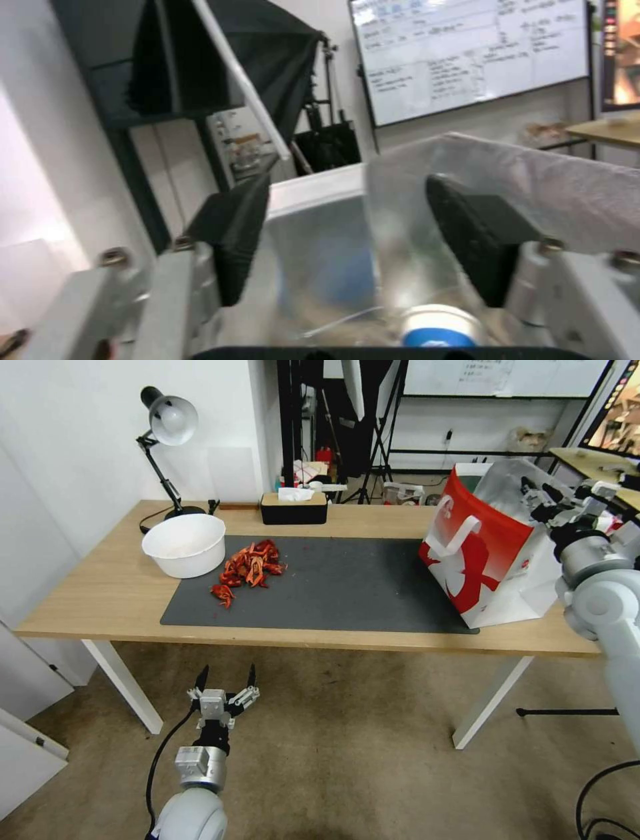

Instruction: Close the takeout container lid, then place the container into the takeout bag.

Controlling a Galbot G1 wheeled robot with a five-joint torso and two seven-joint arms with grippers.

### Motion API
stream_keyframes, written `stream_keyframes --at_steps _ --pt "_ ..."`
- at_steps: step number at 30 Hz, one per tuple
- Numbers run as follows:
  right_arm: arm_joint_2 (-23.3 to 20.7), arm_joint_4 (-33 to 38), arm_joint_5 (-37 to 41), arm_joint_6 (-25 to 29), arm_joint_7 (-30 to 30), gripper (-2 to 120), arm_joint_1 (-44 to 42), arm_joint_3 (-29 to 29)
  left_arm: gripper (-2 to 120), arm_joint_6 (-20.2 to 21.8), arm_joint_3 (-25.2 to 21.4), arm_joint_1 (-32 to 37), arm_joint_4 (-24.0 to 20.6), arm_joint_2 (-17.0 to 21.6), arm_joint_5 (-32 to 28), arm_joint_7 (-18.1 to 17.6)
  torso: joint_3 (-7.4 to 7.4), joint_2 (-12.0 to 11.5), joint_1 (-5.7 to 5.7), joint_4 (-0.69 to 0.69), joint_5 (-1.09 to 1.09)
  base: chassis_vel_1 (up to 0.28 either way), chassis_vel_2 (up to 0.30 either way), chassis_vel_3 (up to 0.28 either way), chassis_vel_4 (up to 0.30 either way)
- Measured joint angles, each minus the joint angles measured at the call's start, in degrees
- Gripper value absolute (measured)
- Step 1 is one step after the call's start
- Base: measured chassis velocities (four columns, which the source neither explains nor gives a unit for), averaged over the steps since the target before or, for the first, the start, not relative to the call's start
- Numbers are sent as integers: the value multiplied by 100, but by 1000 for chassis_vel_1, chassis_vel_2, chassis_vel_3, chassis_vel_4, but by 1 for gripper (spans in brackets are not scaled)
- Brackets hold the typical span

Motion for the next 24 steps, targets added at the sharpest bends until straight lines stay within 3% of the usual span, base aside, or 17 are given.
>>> stream_keyframes --at_steps 11,17,24 --pt "51 735 -365 96 -292 99 -116 -328 100 -76 -12 -119 67 -16 -121 94 0 0 0 1 -1 0 0 0 0" --pt "22 1129 -667 130 -498 100 -538 -387 100 -111 -18 -176 84 -37 -160 112 0 0 0 0 0 0 0 0 0" --pt "222 1618 -1941 587 -663 100 -1835 -337 100 -128 -35 -193 55 -47 -123 288 0 0 0 1 -2 0 0 0 0"
